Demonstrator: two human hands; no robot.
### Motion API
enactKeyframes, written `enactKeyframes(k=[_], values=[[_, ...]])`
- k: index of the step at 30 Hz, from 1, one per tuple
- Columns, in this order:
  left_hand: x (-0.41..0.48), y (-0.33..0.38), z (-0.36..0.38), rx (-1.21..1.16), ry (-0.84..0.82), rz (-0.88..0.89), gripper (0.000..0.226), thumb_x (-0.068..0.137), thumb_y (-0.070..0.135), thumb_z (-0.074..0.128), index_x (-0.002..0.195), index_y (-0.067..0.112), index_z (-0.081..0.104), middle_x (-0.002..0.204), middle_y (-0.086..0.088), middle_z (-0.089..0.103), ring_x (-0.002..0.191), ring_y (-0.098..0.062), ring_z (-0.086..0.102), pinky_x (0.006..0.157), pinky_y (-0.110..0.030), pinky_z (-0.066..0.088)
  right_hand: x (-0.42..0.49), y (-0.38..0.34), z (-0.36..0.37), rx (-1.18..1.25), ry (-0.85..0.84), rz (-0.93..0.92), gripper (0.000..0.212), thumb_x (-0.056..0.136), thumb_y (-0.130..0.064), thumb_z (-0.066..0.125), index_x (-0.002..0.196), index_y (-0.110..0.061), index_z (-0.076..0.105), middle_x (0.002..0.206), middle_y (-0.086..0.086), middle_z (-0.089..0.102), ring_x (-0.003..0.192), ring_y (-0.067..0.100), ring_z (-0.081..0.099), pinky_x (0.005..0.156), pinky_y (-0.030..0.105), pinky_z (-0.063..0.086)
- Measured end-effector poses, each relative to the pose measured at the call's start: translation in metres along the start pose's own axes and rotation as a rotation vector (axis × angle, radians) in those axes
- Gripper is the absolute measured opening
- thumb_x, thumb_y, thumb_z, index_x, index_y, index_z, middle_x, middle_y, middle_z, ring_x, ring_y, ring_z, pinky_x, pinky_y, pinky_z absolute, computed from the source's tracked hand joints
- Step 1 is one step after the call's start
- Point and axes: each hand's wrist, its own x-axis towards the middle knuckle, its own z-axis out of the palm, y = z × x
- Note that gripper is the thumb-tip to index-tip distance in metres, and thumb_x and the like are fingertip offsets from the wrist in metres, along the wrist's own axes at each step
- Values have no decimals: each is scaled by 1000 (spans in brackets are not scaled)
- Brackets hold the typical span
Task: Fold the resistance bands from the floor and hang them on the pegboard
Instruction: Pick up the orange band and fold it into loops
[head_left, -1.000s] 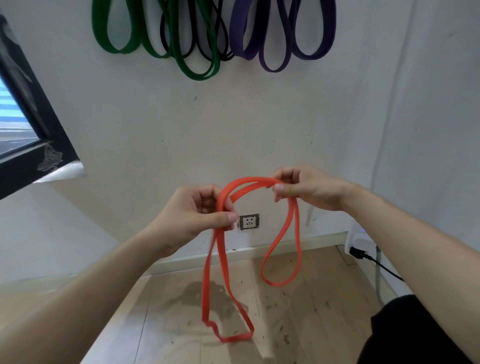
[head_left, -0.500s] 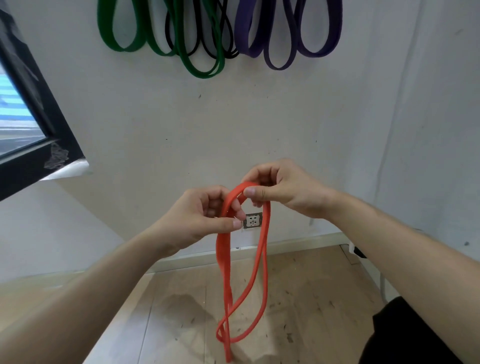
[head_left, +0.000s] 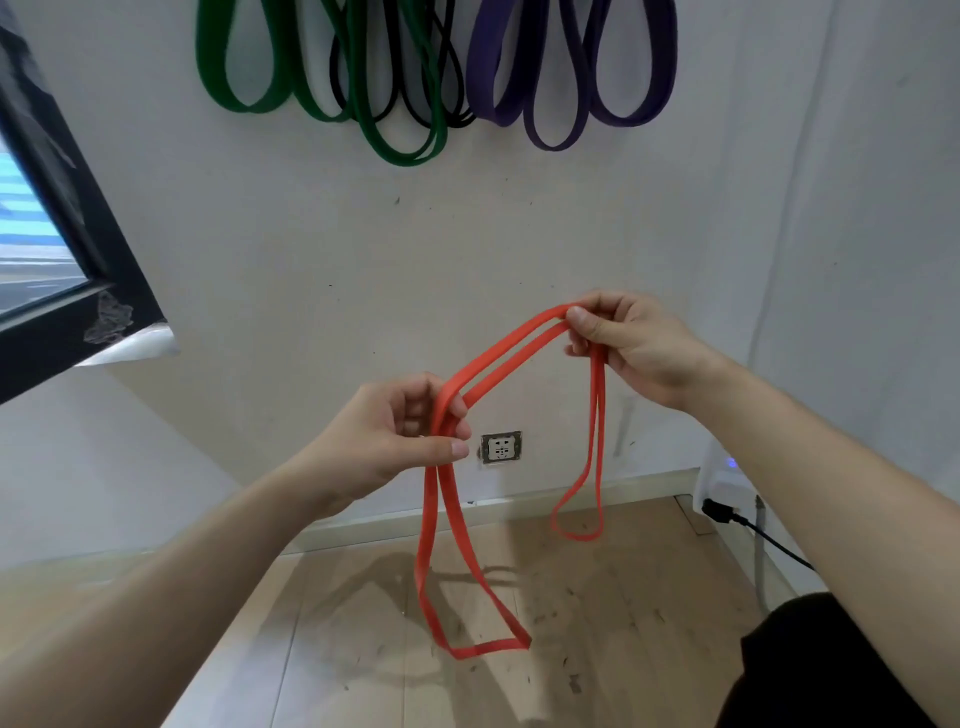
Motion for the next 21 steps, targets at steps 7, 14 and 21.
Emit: enactKeyframes(k=[7,14,21], values=[[2,5,2,-77,37,25,26,70,-3,80,88,9,65,82,-6,72,77,-18,69,74,-27,57,-8,27,-23,-275,-383,310,27,87,-29,67,111,-17,66,86,7,65,88,20,60,91,40,40],[2,6,9,-35,-5,45,25,72,-2,81,88,11,66,82,-4,71,77,-15,67,73,-23,55,-17,27,22,-389,-586,325,36,88,-8,71,122,-2,63,98,12,68,100,23,64,96,40,51],[-1,-1,6,41,-10,24,27,78,-13,76,92,8,66,85,-4,73,83,-18,71,80,-32,60,-21,6,66,-227,-357,52,14,88,-14,71,101,-9,71,83,8,70,80,19,68,77,30,56]])
